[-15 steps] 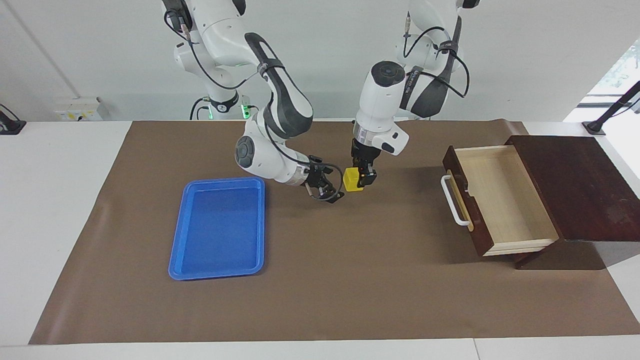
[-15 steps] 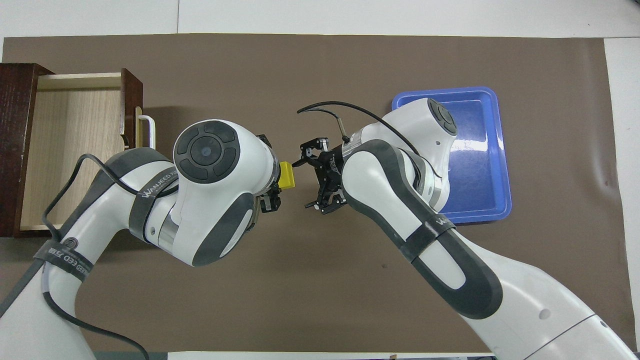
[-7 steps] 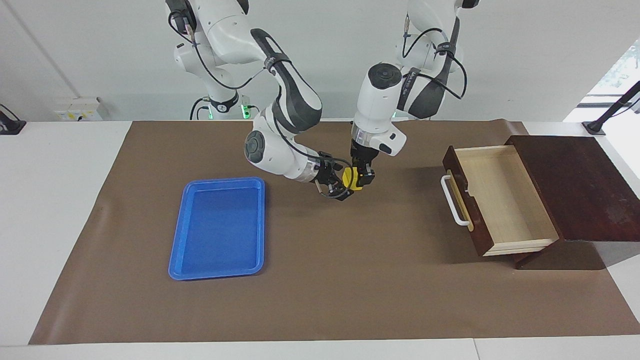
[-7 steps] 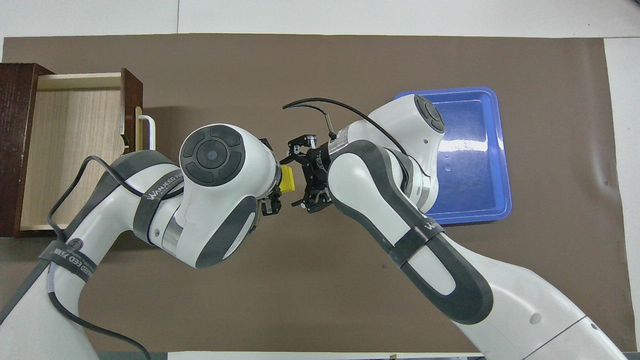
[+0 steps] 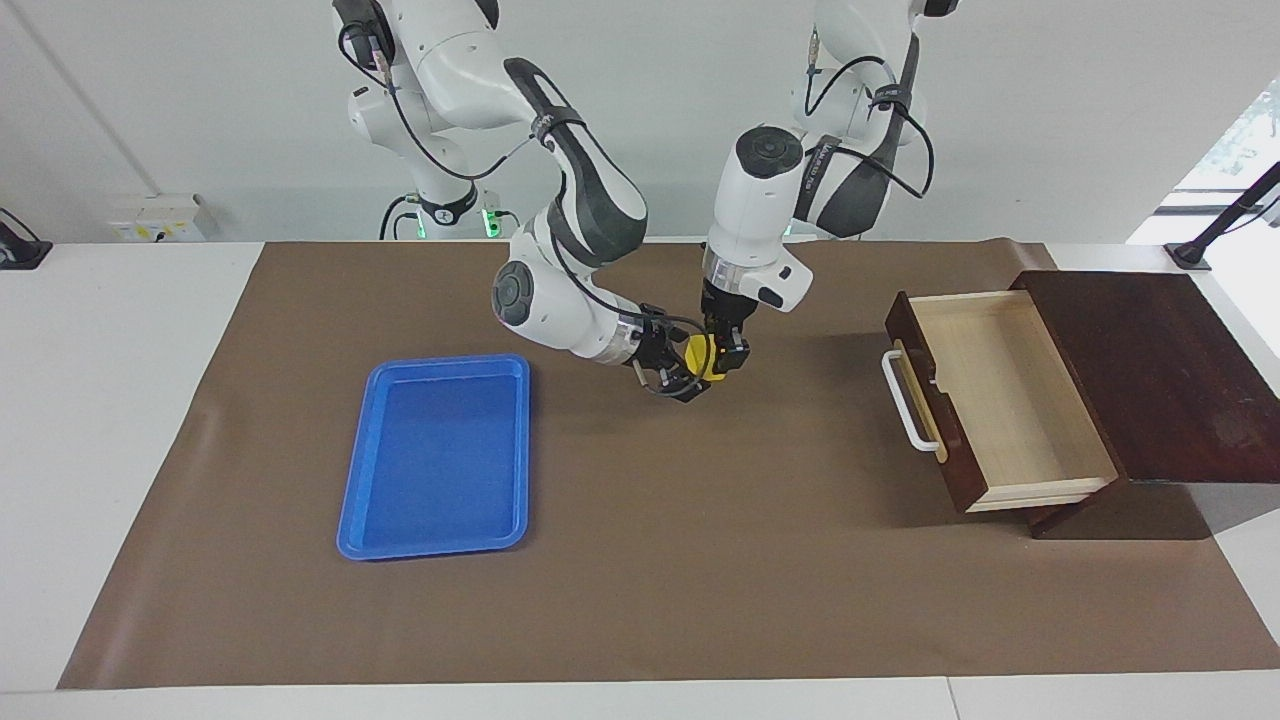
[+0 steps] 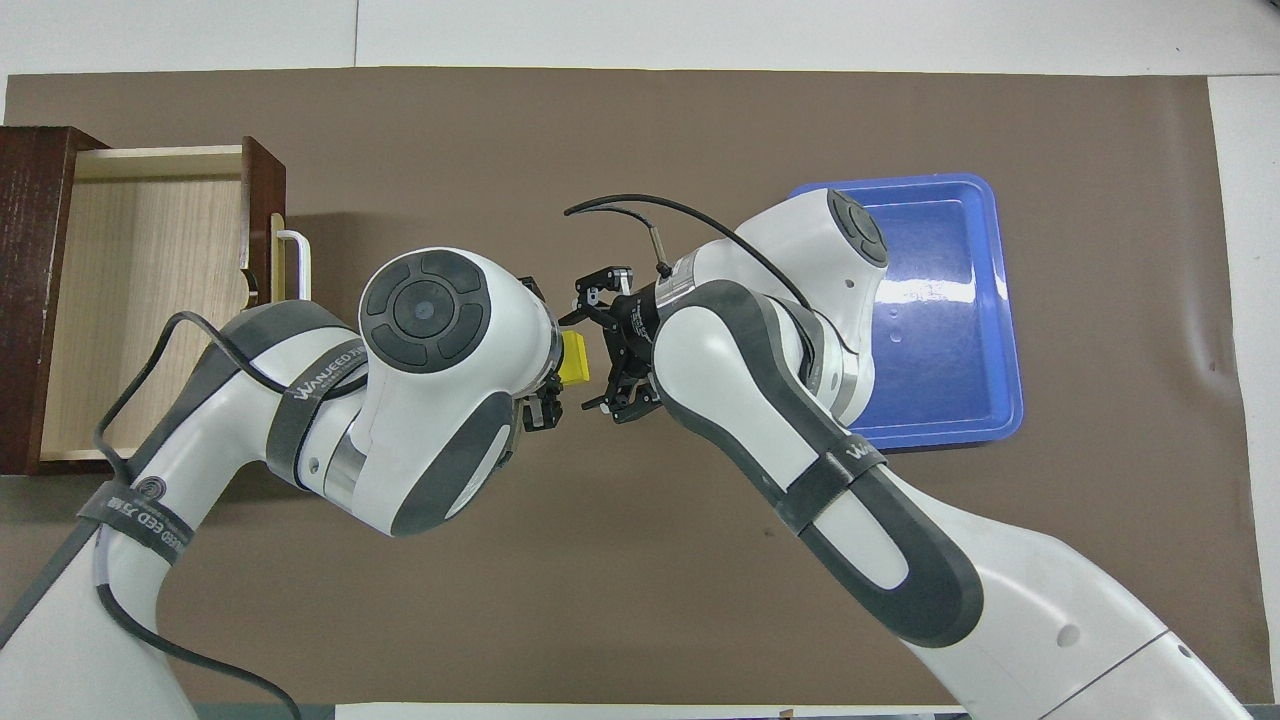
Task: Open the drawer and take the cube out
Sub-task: 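Close the right gripper on the yellow cube held by the left gripper, then carry the cube with the right gripper while the left gripper withdraws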
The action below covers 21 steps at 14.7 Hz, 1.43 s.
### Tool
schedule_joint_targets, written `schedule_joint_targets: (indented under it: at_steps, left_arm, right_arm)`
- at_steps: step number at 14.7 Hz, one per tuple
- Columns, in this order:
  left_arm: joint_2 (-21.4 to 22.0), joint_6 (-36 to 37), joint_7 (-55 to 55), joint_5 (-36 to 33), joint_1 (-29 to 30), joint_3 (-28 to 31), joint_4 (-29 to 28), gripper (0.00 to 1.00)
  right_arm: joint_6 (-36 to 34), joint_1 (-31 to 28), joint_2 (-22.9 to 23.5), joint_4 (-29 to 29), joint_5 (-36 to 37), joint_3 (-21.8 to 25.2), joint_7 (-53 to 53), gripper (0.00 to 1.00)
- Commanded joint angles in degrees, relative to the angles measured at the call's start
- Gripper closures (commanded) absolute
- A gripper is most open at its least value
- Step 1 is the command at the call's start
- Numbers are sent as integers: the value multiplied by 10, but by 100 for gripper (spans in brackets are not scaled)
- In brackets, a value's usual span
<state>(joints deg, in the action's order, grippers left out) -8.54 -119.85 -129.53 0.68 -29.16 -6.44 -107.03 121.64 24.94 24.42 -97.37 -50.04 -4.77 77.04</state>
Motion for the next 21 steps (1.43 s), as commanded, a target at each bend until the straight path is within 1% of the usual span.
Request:
schedule_joint_targets:
  at_steps: [1,7,8,9,10,19,20,21]
  left_arm:
    - [11,-9,-5,-10,-11,10,-14,100]
    - [11,-9,-4,-10,-8,11,-14,100]
    - [11,-9,-4,-10,-8,10,-14,100]
    - [11,-9,-3,-10,-8,10,-14,100]
    - [11,-9,-3,-14,-8,10,-14,100]
    - [10,-8,0,-16,-5,10,-11,100]
    - [10,-5,9,-16,-5,10,-8,61]
    - [9,-1,19,-16,-3,11,-5,30]
  right_arm:
    - [11,10,7,10,-8,0,16,0]
    - [20,10,8,10,-10,0,31,0]
    - [21,11,8,10,-11,0,40,6]
    - [25,11,8,10,-11,0,46,50]
    - [30,11,8,10,-15,-1,50,99]
    - [25,9,12,35,-18,-2,58,100]
    - [25,8,12,36,-27,-1,58,100]
    - [25,8,12,36,-31,-1,57,100]
